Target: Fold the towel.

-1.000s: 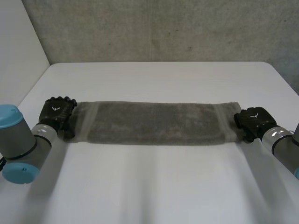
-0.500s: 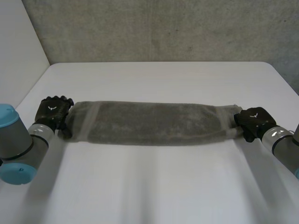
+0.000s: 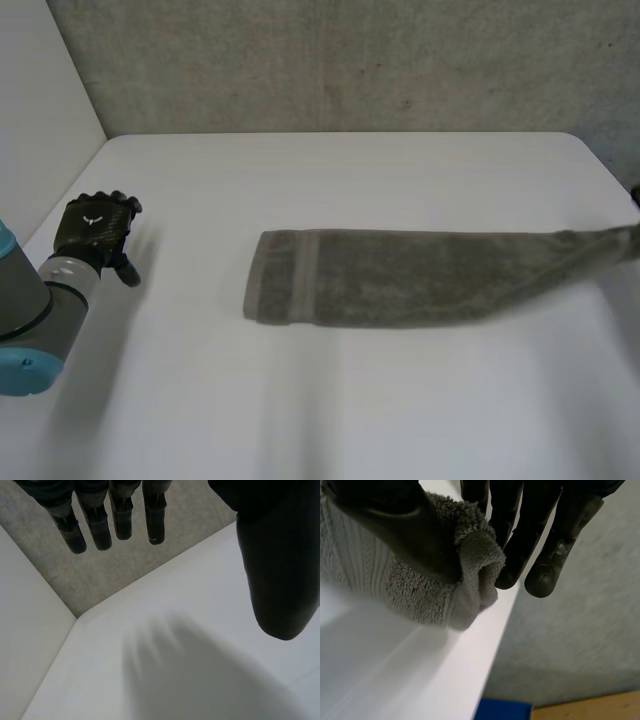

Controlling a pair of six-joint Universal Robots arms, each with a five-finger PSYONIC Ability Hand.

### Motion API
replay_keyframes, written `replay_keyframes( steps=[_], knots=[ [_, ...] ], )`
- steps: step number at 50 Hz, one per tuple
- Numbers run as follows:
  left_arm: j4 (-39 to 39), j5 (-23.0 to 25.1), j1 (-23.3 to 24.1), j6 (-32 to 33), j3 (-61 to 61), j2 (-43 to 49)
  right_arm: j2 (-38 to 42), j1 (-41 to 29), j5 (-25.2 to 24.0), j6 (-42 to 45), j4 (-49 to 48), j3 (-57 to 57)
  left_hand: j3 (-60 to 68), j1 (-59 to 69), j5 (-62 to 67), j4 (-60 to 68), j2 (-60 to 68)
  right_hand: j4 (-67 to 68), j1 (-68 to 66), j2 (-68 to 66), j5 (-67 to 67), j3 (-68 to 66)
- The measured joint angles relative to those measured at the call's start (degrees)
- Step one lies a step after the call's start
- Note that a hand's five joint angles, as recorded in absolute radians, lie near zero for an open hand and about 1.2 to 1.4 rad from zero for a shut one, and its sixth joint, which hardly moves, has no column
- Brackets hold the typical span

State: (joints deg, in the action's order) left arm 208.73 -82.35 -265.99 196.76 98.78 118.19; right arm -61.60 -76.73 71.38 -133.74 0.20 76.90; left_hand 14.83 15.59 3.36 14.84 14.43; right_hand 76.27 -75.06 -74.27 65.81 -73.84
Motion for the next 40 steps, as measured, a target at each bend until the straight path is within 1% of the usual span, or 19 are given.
replay_keyframes(
  steps=[5, 10, 12, 15, 16, 18, 19, 22, 23, 24, 25, 26, 28, 29, 30, 32, 36, 39, 40],
  knots=[
    [0.0, 0.0, 0.4, -0.1, 0.2, -0.2, -1.8, -8.5, 1.2, -4.1, 5.2, -10.8, 0.0, 0.0, 0.0, 0.0, 0.0, 0.0, -0.1, -0.3, 0.0, -0.6],
    [0.0, 0.0, 0.2, -0.1, 0.4, -0.2, -0.5, -22.9, 4.3, -6.6, 6.8, -18.9, 0.0, 0.0, 0.0, 0.0, 0.0, 0.0, -0.3, -0.5, 0.0, -1.1],
    [0.0, 0.0, 0.1, -0.1, 0.4, -0.2, 1.5, -30.6, 6.2, -7.0, 6.7, -22.2, 0.0, 0.0, 0.0, 0.0, 0.0, 0.0, -0.3, -0.5, 0.0, -1.1],
    [0.0, 0.0, 0.0, -0.1, 0.5, -0.2, 4.4, -38.3, 8.0, -7.0, 6.7, -25.2, 0.0, 0.0, 0.0, 0.0, 0.0, 0.0, -0.3, -0.5, 0.0, -1.1],
    [0.0, 0.0, -0.1, -0.1, 0.5, -0.2, 6.5, -42.4, 8.8, -7.0, 6.6, -26.7, 0.0, 0.0, 0.0, 0.0, 0.0, 0.0, -0.3, -0.5, 0.0, -1.1],
    [0.0, 0.0, -0.1, -0.1, 0.5, -0.2, 8.6, -46.0, 9.6, -6.8, 6.5, -28.0, 0.0, 0.0, 0.0, 0.0, 0.0, 0.0, -0.3, -0.5, 0.0, -1.1],
    [0.0, 0.0, -0.2, -0.1, 0.6, -0.2, 11.3, -49.7, 10.1, -6.4, 6.4, -29.3, 0.0, 0.0, 0.0, 0.0, 0.0, 0.0, -0.3, -0.5, 0.0, -1.1],
    [0.0, 0.0, -0.3, -0.1, 0.8, -0.2, 17.0, -55.3, 10.9, -5.0, 6.3, -31.0, 0.0, 0.0, 0.0, 0.0, 0.0, -0.3, 0.0, -0.3, -0.3, -0.9],
    [0.0, 0.0, -0.3, -0.1, 0.9, -0.2, 18.0, -56.1, 11.0, -4.7, 6.3, -31.2, 0.0, 0.0, 0.0, 0.0, 0.0, -2.0, 1.5, 1.1, -2.0, 0.5],
    [0.1, 0.1, -0.3, -0.1, 1.0, -0.2, 20.1, -57.4, 11.3, -3.8, 6.3, -31.6, 0.0, 0.0, 0.0, 0.0, 0.0, -7.2, 6.2, 5.8, -6.9, 4.9],
    [0.1, 0.1, -0.2, -0.1, 1.0, -0.3, 21.8, -58.3, 11.7, -3.0, 6.3, -31.8, 0.0, 0.0, 0.0, 0.0, -0.1, -15.2, 15.4, 14.0, -15.3, 12.8],
    [0.1, 0.1, -0.2, -0.1, 1.1, -0.4, 23.7, -59.0, 12.4, -2.0, 6.3, -32.0, 0.0, 0.0, 0.0, 0.0, -0.1, -26.6, 26.0, 25.6, -27.3, 24.2],
    [0.0, 0.1, -0.1, -0.1, 1.2, -0.5, 25.4, -59.6, 13.4, -0.9, 6.3, -32.2, 0.0, 0.0, 0.0, 0.0, -0.1, -36.8, 36.3, 36.4, -38.4, 34.5],
    [0.0, 0.1, -0.1, 0.0, 1.2, -0.5, 26.5, -59.9, 14.5, -0.1, 6.3, -32.2, 0.0, 0.0, 0.0, 0.0, -0.1, -49.3, 48.7, 48.9, -51.5, 47.0],
    [0.0, 0.2, 0.0, 0.0, 1.2, -0.6, 27.3, -60.0, 15.6, 0.5, 6.3, -32.2, 0.0, 0.0, 0.0, 0.0, -0.1, -55.4, 54.4, 54.7, -57.5, 53.2],
    [0.0, 0.2, 0.1, 0.0, 1.3, -0.6, 27.7, -59.9, 17.4, 1.0, 6.3, -32.1, 0.0, 0.0, 0.0, 0.0, -0.1, -60.4, 59.2, 59.2, -62.0, 58.0],
    [0.1, 0.4, 0.4, 0.0, 1.3, -0.7, 26.1, -59.1, 20.1, 0.7, 6.3, -31.0, 0.0, 0.0, 0.0, 0.0, -0.1, -61.1, 60.9, 59.9, -62.1, 59.0],
    [0.1, 0.5, 0.6, 0.0, 1.3, -0.6, 23.4, -58.0, 21.1, -0.3, 6.3, -29.4, 0.0, 0.0, 0.0, 0.0, -0.1, -61.1, 60.9, 59.9, -62.1, 59.0],
    [0.1, 0.5, 0.7, 0.0, 1.3, -0.6, 21.1, -56.9, 21.3, -1.3, 6.3, -28.0, 0.0, 0.0, 0.0, 0.0, -0.1, -61.1, 60.9, 59.9, -62.1, 59.0]
  ],
)
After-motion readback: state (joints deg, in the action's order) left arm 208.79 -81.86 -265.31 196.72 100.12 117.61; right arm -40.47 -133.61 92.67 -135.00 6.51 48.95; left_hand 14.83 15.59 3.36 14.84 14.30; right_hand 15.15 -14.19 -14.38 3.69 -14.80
